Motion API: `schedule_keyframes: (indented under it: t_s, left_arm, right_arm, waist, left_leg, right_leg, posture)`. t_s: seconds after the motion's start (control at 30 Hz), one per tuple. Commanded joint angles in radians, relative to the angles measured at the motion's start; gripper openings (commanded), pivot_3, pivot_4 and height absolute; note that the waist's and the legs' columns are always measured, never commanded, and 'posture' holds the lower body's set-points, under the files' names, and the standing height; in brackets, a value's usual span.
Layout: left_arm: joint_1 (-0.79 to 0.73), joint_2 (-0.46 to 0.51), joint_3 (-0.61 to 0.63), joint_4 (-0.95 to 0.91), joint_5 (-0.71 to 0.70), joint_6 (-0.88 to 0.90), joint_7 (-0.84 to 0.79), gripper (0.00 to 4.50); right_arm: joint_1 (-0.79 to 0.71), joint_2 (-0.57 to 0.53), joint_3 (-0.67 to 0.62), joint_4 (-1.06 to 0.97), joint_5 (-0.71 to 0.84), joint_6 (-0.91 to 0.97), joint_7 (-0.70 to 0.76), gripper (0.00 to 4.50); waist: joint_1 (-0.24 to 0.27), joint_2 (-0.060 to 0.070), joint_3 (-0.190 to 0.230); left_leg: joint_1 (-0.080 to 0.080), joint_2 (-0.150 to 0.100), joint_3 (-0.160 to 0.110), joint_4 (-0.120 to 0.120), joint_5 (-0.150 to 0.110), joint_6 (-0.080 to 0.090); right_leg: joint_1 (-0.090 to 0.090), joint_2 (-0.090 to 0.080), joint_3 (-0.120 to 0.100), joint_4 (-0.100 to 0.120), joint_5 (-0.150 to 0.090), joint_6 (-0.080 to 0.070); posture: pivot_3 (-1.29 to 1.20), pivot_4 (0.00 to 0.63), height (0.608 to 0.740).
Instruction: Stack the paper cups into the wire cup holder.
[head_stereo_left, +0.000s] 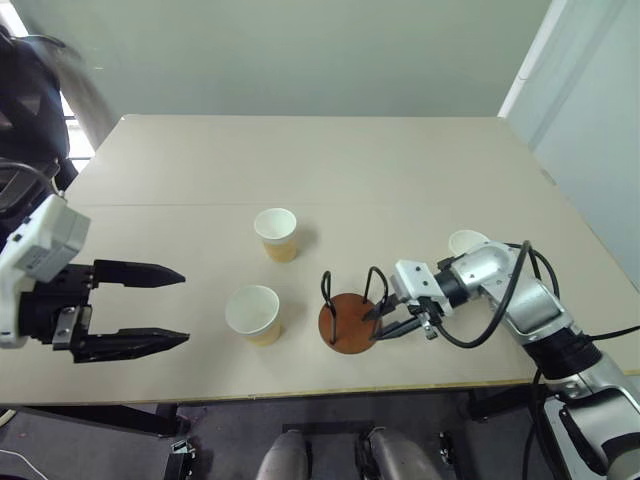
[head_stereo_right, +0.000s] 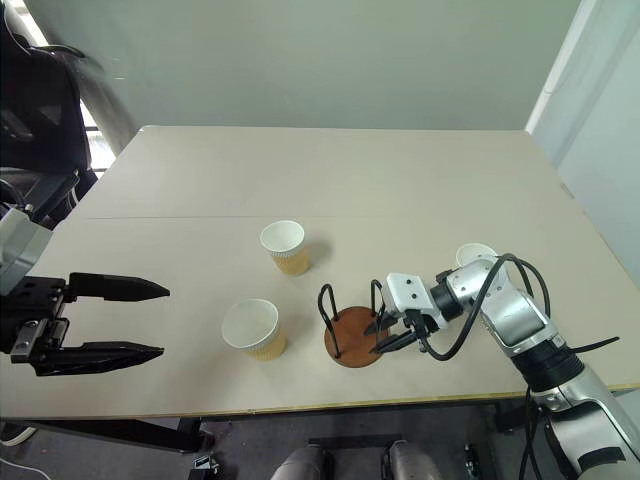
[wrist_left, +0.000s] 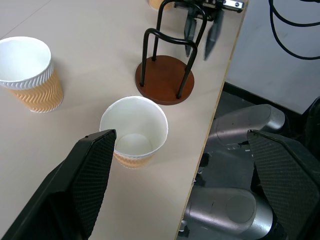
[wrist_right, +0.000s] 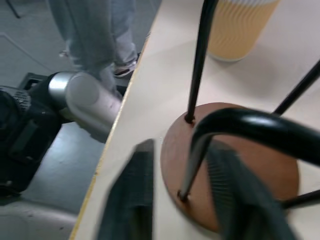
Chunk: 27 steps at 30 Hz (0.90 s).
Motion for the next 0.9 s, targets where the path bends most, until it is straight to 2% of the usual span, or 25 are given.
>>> schedule_keyframes:
  t_s: [0.03, 0.17, 0.2, 0.37, 0.47, 0.53, 0.67, 0.77, 0.9]
  left_arm:
    - [-0.017, 0.016, 0.012, 0.005, 0.006, -0.016, -0.006, 4.50]
    - [-0.037, 0.024, -0.010, 0.024, 0.012, -0.034, -0.012, 4.50]
    - [-0.045, 0.026, -0.018, 0.030, 0.013, -0.040, -0.012, 4.50]
    - [-0.097, 0.035, -0.067, 0.062, 0.010, -0.076, -0.013, 4.50]
    - [-0.133, 0.039, -0.091, 0.094, 0.010, -0.091, -0.022, 4.50]
    - [-0.145, 0.038, -0.109, 0.110, 0.020, -0.103, -0.025, 4.50]
    - [-0.181, 0.026, -0.160, 0.115, 0.013, -0.120, -0.010, 4.50]
    - [-0.203, 0.019, -0.186, 0.107, 0.004, -0.119, 0.000, 4.50]
    - [-0.203, 0.020, -0.180, 0.100, 0.001, -0.109, 0.002, 4.50]
  right_arm:
    - [-0.015, -0.029, 0.002, -0.043, -0.014, 0.009, 0.019, 2.87]
    - [-0.029, -0.104, -0.004, -0.064, -0.053, -0.017, 0.056, 4.25]
    - [-0.034, -0.127, -0.010, -0.069, -0.061, -0.023, 0.067, 4.45]
    - [-0.045, -0.285, -0.077, -0.096, -0.088, -0.081, 0.111, 4.45]
    - [-0.081, -0.438, -0.201, -0.127, 0.001, -0.053, 0.136, 4.45]
    - [-0.106, -0.488, -0.247, -0.131, 0.029, -0.043, 0.137, 4.45]
    - [-0.191, -0.470, -0.239, -0.027, -0.058, -0.059, 0.074, 4.45]
    - [-0.223, -0.425, -0.187, 0.083, -0.142, -0.112, 0.045, 4.45]
    - [-0.243, -0.368, -0.138, 0.186, -0.209, -0.179, 0.043, 4.45]
  waist:
    - [0.000, 0.000, 0.000]
    - [0.002, 0.000, 0.000]
    - [0.004, 0.000, 0.000]
    - [0.006, 0.000, 0.001]
    - [0.011, 0.001, 0.002]
    - [0.011, 0.001, 0.002]
    - [0.000, -0.005, 0.000]
    - [0.000, -0.004, 0.001]
    - [0.002, -0.002, 0.002]
  left_leg:
    - [0.000, 0.000, 0.000, 0.000, 0.000, 0.000]
    - [0.000, 0.000, 0.000, -0.001, -0.001, -0.001]
    - [0.000, 0.000, 0.000, -0.001, -0.001, -0.001]
    - [0.000, 0.000, 0.000, -0.001, -0.001, -0.001]
    - [-0.002, 0.000, 0.000, 0.000, -0.001, -0.001]
    - [-0.003, 0.000, 0.000, -0.001, -0.001, -0.002]
    - [0.000, 0.001, 0.000, -0.002, -0.003, -0.004]
    - [0.001, 0.002, 0.000, -0.001, -0.002, -0.003]
    - [0.001, 0.002, 0.000, -0.001, -0.002, -0.002]
  right_leg:
    - [0.000, 0.000, 0.000, 0.000, 0.000, 0.000]
    - [0.000, 0.000, 0.000, 0.000, 0.001, 0.003]
    - [0.000, 0.000, 0.000, 0.000, 0.002, 0.004]
    - [0.000, 0.000, 0.000, 0.000, 0.000, 0.000]
    - [-0.001, 0.000, 0.000, 0.000, -0.001, -0.001]
    - [-0.002, 0.000, 0.000, 0.000, -0.001, -0.001]
    - [-0.001, 0.002, 0.000, 0.000, -0.003, -0.001]
    - [-0.001, 0.002, 0.000, 0.000, 0.003, 0.007]
    - [-0.001, 0.002, 0.000, 0.000, 0.003, 0.009]
  posture:
    - [0.00, 0.150, 0.740]
    - [0.00, 0.150, 0.740]
    - [0.00, 0.150, 0.740]
    - [0.00, 0.150, 0.740]
    - [0.00, 0.150, 0.740]
    - [0.00, 0.150, 0.740]
    - [0.00, 0.150, 0.740]
    - [0.00, 0.150, 0.740]
    - [0.00, 0.150, 0.740]
